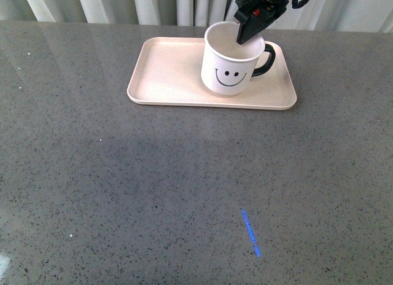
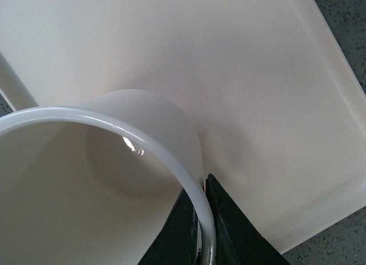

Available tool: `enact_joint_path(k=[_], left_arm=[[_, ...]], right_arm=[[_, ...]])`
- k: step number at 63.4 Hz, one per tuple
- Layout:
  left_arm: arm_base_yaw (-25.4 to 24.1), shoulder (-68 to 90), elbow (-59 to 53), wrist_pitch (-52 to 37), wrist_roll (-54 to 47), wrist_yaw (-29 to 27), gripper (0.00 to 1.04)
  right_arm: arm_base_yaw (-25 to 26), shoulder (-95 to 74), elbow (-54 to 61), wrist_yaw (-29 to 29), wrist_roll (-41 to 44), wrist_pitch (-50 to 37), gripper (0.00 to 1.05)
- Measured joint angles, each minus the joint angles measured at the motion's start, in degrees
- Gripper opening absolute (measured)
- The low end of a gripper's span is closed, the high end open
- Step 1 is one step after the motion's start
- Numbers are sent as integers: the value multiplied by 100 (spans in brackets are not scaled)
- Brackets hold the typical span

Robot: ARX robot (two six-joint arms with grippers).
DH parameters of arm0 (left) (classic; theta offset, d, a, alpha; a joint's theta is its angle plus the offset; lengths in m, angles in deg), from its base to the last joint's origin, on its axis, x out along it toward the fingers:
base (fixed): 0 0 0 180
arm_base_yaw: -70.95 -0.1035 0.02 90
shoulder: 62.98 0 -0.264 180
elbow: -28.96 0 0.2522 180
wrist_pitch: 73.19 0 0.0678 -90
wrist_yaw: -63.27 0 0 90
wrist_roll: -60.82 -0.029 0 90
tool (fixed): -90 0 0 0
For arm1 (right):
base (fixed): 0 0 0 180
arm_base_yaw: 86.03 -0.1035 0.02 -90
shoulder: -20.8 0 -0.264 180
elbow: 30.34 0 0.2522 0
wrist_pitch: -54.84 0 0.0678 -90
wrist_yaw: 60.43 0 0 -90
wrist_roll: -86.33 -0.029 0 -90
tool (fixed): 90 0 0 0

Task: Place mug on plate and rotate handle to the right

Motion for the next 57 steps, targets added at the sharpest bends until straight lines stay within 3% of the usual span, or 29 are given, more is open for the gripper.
enact_joint_path(k=[43, 48, 51, 57], left_arm=[[0, 0, 0, 0, 0, 0, 96], [0, 0, 0, 0, 0, 0, 96], [0, 0, 0, 0, 0, 0, 96], [0, 0, 0, 0, 0, 0, 96]], right_arm=[[-55, 94, 400, 170, 164, -144, 2], [-70, 94, 389, 216, 199, -133, 13], [-72, 83, 350, 221, 208, -85, 14], [-76, 9, 197, 240, 225, 24, 32]])
